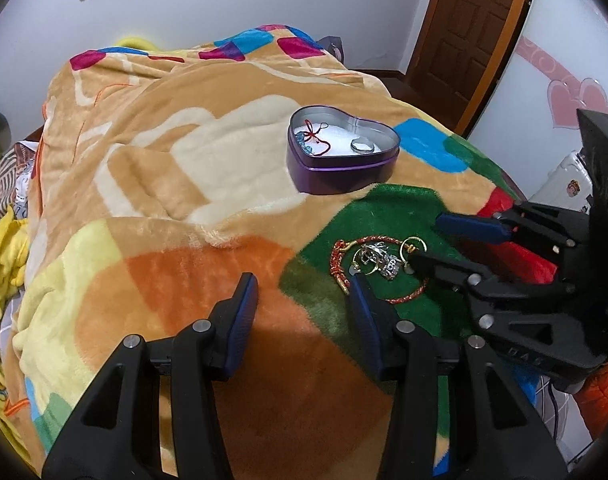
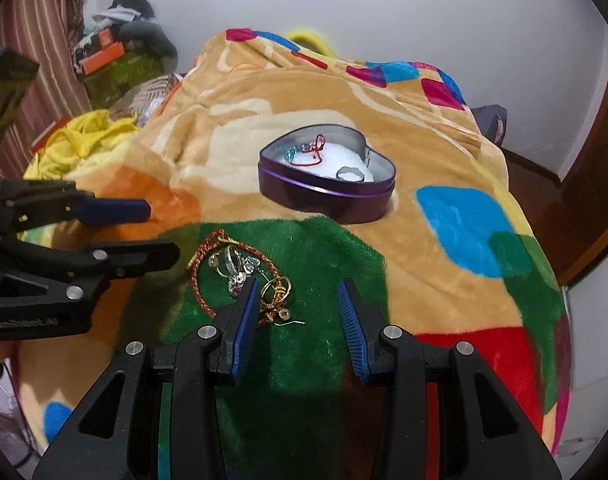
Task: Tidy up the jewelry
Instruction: 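Move both grippers back to the jewelry pile, then grasp the gold stone ring with the right gripper while the left gripper grasps the red braided bracelet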
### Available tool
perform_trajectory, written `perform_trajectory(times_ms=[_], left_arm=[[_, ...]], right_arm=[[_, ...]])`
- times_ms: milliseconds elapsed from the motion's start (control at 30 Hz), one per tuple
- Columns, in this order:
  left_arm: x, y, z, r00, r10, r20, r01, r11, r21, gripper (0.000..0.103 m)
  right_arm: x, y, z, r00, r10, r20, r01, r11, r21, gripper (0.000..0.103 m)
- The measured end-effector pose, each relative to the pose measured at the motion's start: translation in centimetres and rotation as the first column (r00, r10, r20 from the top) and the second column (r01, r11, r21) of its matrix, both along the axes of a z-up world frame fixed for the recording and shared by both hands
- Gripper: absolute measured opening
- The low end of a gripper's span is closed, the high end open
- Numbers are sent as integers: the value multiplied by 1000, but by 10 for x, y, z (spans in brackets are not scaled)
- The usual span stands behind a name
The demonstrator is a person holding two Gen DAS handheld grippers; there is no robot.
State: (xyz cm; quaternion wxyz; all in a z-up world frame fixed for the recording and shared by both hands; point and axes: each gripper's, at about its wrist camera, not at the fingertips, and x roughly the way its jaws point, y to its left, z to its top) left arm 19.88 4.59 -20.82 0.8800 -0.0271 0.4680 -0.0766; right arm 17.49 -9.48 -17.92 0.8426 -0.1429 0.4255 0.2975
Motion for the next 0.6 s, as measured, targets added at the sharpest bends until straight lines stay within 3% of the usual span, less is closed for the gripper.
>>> perform_trajectory(times_ms=[200,300,400,467,600], left_arm=[[-1,2,-2,1000,2,3,-1,1000,-16,42],[-1,3,0,1000,1,-1,-1,999,-35,34],[-2,1,2,1000,-18,-13,17,998,-68,23],[-2,-3,2,999,-31,-12,30,998,-63,23],[1,-10,-4,998,-49,-34,47,996,-76,23]], right_arm=[[-8,7,-3,998,67,-1,-67,998,-9,37],[-6,8,-6,997,73,1,-73,997,-8,36],[-4,8,-6,997,76,-11,-76,997,14,26],[-5,8,-5,997,80,-10,-80,997,22,19],[-6,8,-2,997,81,5,-81,996,29,16]])
